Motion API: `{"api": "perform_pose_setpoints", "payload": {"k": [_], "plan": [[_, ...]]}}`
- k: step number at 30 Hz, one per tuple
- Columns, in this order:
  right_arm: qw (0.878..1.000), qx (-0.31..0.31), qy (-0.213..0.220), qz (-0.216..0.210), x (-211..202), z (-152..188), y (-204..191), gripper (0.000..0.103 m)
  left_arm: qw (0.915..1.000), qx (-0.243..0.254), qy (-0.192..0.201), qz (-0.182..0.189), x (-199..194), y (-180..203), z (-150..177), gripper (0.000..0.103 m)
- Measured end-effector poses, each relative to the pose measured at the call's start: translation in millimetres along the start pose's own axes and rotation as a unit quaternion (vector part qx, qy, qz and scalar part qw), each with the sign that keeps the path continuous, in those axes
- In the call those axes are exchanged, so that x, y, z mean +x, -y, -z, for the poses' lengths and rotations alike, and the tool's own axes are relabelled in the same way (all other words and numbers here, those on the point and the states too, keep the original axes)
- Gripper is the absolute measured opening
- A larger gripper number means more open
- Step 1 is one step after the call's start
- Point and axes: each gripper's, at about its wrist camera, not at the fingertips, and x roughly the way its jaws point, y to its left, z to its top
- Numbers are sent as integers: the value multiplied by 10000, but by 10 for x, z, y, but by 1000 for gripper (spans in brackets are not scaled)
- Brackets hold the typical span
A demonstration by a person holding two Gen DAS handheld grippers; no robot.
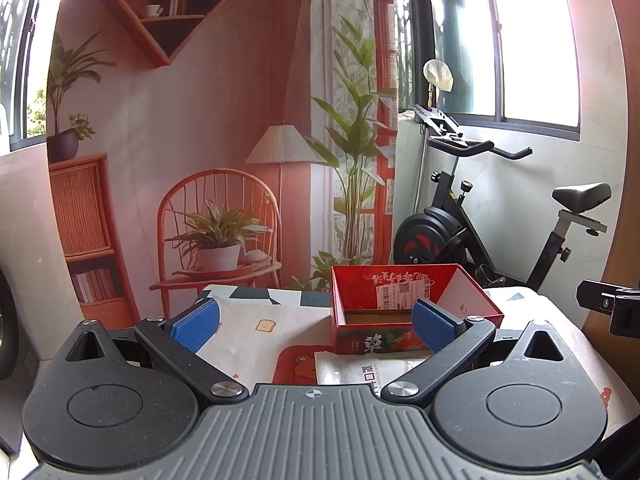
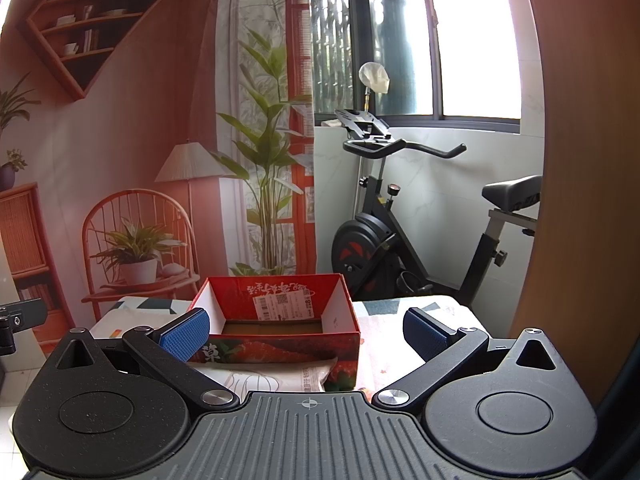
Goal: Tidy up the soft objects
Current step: 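Move both tools toward the white mask bag beside the red box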
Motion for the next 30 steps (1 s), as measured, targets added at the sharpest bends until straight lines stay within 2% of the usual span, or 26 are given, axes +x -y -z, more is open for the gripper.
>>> {"api": "perform_pose_setpoints", "payload": {"k": [7,11,16,18,23,26,30], "plan": [[9999,73,31,-138,25,38,26,103,10000,-6,-42,27,-18,-4,14,103],[9997,121,25,-191,114,155,43,103,9998,-32,-211,37,45,-60,39,103],[9981,230,141,-550,329,251,161,103,9990,52,-426,-98,376,-68,116,103],[9979,207,208,-569,468,320,223,103,9982,51,-582,-117,516,-85,149,103],[9988,115,-300,-358,944,494,323,102,9955,-16,-942,-90,894,-144,283,103],[9964,227,-638,-504,1215,596,396,103,9932,-73,-1165,29,1163,-193,395,103],[9939,333,-1015,-283,1566,705,427,103,9899,-338,-1359,235,1428,-286,507,103]]}}
